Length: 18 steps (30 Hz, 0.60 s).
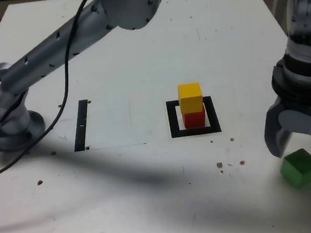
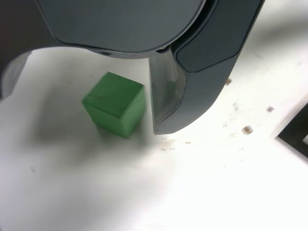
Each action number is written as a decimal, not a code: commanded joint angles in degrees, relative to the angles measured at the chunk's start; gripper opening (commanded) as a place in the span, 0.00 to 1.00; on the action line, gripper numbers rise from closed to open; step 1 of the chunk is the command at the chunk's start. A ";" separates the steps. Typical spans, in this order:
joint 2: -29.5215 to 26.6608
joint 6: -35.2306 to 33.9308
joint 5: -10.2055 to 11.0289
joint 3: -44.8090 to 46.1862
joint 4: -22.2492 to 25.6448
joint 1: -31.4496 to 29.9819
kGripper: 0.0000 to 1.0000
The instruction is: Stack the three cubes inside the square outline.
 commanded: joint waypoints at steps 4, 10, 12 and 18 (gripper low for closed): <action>0.68 11.25 0.19 -0.21 -0.91 -0.03 1.00; 0.69 18.23 1.20 0.67 -0.83 -0.11 0.99; 0.63 18.98 1.39 0.91 -0.74 -0.24 0.99; 0.60 19.39 1.93 1.10 -0.55 -1.26 0.99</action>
